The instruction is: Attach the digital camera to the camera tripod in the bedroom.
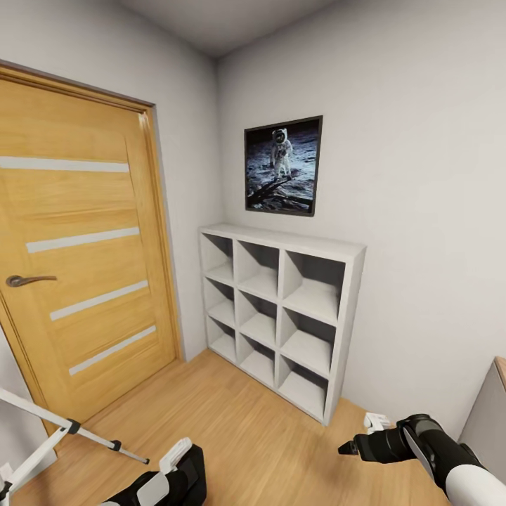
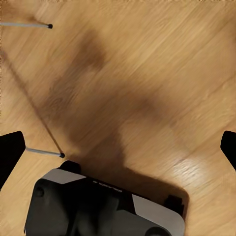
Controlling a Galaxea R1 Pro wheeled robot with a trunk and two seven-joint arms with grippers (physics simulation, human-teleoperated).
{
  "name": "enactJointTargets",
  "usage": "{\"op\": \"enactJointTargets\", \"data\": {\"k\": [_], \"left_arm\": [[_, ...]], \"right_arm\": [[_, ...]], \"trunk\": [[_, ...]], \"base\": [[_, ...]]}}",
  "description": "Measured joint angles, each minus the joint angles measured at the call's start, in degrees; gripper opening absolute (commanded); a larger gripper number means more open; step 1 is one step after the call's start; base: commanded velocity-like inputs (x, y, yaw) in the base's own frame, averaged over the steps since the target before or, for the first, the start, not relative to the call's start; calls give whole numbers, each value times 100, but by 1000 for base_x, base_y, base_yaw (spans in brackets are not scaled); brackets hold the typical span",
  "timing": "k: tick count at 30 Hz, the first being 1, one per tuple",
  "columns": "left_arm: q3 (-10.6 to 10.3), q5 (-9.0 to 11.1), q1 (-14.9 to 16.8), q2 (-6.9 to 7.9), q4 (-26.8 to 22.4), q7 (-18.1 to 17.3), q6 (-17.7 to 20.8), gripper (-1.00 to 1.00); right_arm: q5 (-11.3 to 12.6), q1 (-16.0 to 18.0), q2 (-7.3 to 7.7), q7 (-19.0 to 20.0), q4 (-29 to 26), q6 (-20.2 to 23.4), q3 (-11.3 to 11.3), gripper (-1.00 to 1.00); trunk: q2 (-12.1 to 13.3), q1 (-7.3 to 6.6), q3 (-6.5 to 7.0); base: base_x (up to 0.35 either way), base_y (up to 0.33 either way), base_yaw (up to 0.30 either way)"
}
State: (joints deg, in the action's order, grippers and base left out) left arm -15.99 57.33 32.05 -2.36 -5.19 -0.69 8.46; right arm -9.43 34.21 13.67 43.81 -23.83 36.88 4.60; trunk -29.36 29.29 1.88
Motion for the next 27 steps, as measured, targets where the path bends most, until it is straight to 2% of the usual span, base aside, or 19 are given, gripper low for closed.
{"op": "enactJointTargets", "data": {"k": [15,20,27], "left_arm": [[5,11,0,7,64,6,-6,-100],[6,39,0,7,72,10,-5,-100],[14,76,-1,7,64,12,10,-100]], "right_arm": [[4,-1,-6,-44,8,-6,-4,100],[-26,-1,-11,-178,1,25,-16,100],[-31,0,-17,-393,1,15,-23,100]], "trunk": [[0,-1,0],[0,-1,0],[0,-1,8]], "base": [[230,-160,0],[247,-181,4],[247,-182,178]]}}
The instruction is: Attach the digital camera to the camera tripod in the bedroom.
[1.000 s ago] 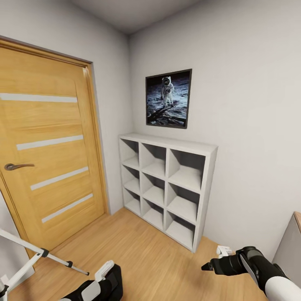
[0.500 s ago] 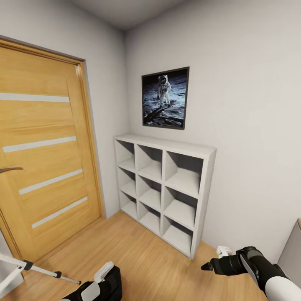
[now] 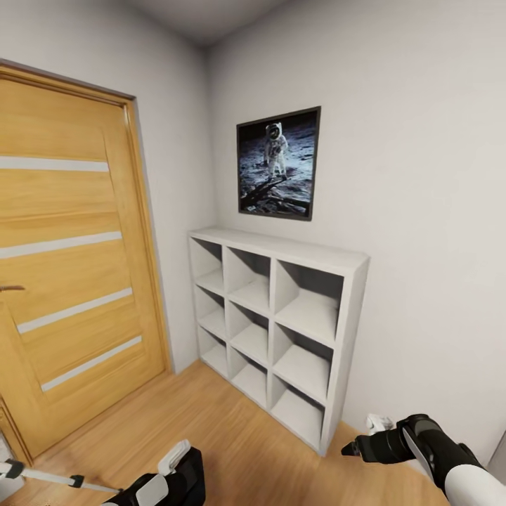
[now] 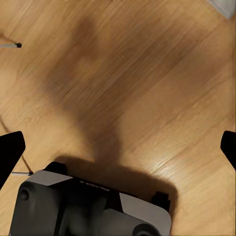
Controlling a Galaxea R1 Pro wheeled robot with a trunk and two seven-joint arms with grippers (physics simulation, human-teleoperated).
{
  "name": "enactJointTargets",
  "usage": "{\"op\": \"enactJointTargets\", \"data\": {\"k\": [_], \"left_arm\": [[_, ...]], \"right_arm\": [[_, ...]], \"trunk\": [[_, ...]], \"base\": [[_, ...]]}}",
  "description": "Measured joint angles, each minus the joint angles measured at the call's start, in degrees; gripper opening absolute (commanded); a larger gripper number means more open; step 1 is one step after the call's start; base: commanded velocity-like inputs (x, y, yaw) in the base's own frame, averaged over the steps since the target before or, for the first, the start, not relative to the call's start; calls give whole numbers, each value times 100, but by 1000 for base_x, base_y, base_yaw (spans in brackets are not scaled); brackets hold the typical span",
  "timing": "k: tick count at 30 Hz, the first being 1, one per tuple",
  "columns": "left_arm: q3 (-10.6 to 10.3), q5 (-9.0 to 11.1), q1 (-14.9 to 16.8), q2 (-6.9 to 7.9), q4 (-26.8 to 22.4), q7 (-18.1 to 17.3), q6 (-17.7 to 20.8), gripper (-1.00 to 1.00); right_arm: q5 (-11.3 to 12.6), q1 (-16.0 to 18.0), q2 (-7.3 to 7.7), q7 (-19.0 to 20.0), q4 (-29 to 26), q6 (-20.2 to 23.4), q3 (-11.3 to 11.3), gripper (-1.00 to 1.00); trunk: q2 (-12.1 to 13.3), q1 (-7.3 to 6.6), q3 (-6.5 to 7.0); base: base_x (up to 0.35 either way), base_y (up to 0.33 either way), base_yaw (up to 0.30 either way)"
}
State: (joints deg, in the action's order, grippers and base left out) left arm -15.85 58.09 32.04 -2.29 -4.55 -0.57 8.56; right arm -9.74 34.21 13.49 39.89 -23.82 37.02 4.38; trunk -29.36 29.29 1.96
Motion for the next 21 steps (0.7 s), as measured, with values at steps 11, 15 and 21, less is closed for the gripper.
{"op": "enactJointTargets", "data": {"k": [11,15,21], "left_arm": [[4,3,0,-5,-4,0,6,-100],[4,3,0,-8,-4,0,3,-100],[3,11,0,-8,3,0,5,-100]], "right_arm": [[4,0,-1,-32,0,-9,0,100],[4,-1,-1,-28,0,-11,-1,100],[4,0,-1,-34,1,-12,0,100]], "trunk": [[0,0,22],[1,1,31],[0,2,43]], "base": [[246,-181,261],[151,-102,266],[38,-25,266]]}}
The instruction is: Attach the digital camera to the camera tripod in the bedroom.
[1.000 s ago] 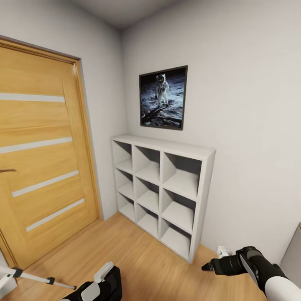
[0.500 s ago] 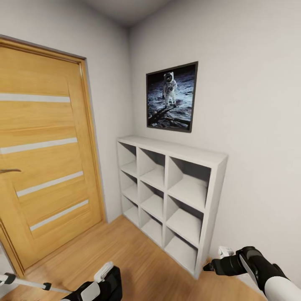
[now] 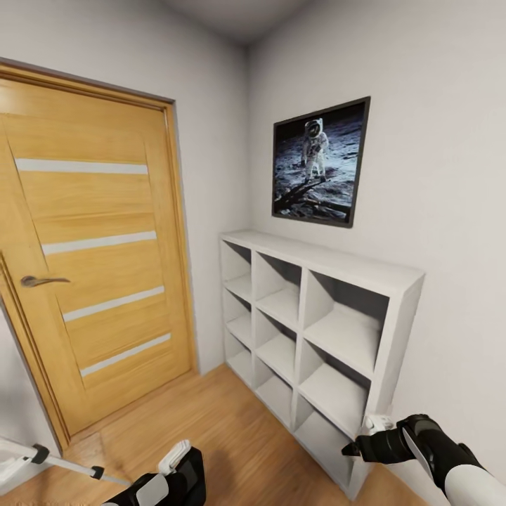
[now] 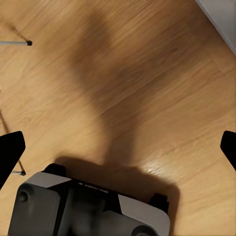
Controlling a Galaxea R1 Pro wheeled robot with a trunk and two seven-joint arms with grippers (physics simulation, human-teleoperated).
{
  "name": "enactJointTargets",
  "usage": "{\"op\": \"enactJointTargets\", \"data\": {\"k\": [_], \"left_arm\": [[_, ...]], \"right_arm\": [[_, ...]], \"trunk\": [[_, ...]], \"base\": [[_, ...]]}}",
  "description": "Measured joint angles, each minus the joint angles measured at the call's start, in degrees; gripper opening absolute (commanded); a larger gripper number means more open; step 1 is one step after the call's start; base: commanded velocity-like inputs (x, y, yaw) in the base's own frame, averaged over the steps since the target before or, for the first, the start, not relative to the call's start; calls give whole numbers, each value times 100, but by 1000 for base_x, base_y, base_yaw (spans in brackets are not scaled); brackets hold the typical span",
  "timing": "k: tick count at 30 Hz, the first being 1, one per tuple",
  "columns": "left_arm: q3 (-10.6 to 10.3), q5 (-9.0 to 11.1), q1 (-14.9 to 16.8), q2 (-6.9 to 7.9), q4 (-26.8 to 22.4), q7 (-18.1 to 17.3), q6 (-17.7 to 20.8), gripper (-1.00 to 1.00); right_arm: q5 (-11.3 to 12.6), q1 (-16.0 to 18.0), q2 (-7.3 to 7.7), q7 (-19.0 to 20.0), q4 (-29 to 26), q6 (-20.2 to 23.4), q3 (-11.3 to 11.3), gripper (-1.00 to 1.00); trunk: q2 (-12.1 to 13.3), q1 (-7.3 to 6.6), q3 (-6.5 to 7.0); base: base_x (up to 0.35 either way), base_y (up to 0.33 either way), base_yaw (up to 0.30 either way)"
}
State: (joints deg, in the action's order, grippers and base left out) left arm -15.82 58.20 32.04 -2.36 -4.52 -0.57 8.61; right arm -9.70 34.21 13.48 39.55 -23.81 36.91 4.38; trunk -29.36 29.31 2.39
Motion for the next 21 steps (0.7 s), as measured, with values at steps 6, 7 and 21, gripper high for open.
{"op": "enactJointTargets", "data": {"k": [6,7,21], "left_arm": [[5,1,0,0,15,0,-1,-100],[6,1,0,-1,26,-2,-3,-100],[5,-15,-120,38,418,-6,-40,-100]], "right_arm": [[0,0,0,-7,0,-1,3,100],[2,0,0,-8,0,-1,2,100],[21,-2,52,-153,652,-47,-5,100]], "trunk": [[0,0,13],[0,0,15],[1,0,39]], "base": [[7,-4,266],[2,-1,266],[0,0,267]]}}
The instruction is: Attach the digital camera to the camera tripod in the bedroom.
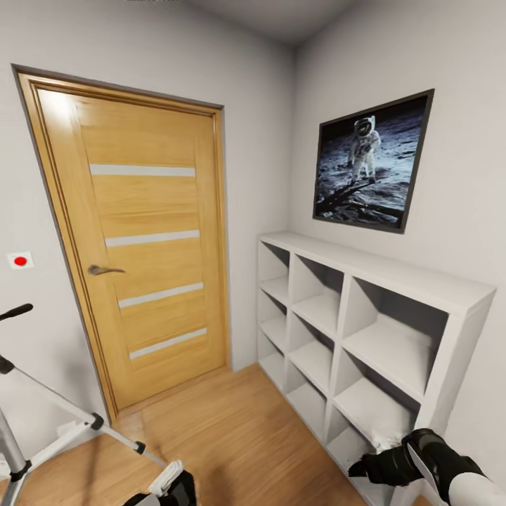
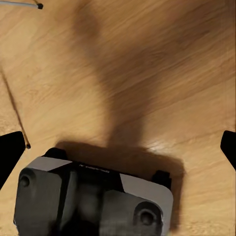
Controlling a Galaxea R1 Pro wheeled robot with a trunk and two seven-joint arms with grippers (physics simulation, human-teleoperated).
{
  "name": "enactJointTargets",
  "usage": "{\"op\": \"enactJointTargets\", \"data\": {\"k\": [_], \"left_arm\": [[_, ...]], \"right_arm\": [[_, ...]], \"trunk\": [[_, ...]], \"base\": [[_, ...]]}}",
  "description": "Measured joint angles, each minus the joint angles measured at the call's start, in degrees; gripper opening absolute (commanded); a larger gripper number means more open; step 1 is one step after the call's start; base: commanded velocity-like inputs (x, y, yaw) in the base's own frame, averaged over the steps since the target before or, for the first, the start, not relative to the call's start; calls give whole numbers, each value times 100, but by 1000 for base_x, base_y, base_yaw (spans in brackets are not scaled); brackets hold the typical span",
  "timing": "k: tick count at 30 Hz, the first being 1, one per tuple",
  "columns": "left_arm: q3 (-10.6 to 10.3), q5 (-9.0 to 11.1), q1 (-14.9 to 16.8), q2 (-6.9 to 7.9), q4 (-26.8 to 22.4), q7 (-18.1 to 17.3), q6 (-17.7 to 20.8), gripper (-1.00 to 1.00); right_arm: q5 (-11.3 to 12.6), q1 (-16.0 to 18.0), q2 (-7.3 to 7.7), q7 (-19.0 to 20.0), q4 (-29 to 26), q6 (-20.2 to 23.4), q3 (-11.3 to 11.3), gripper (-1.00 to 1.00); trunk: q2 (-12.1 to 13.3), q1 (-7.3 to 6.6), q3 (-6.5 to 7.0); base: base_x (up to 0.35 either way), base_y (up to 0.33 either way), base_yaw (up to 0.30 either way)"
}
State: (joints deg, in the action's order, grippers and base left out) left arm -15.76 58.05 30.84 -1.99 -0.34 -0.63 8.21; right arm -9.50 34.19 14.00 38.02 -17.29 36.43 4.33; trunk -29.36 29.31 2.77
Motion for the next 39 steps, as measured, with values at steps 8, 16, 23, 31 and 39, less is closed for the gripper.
{"op": "enactJointTargets", "data": {"k": [8,16,23,31,39], "left_arm": [[-21,-69,-870,57,29,-8,-10,-100],[-41,-148,-1543,66,37,-8,-373,-100],[-45,-199,-1728,67,31,-6,-476,-100],[-45,-203,-1758,67,31,-3,-501,-100],[-45,-228,-1760,67,23,-5,-502,-100]], "right_arm": [[-180,-34,-3,-1651,1781,-1675,-3,100],[-195,-1470,51,-2314,1916,-2946,28,100],[-185,-1557,57,-2327,1916,-3092,40,100],[-185,-1567,48,-2324,1917,-3107,36,100],[-193,-1569,39,-2323,1918,-3112,36,100]], "trunk": [[0,0,2],[-1,-1,3],[0,0,22],[0,0,44],[-1,-2,67]], "base": [[0,0,269],[0,0,269],[0,0,269],[1,0,269],[168,-119,269]]}}
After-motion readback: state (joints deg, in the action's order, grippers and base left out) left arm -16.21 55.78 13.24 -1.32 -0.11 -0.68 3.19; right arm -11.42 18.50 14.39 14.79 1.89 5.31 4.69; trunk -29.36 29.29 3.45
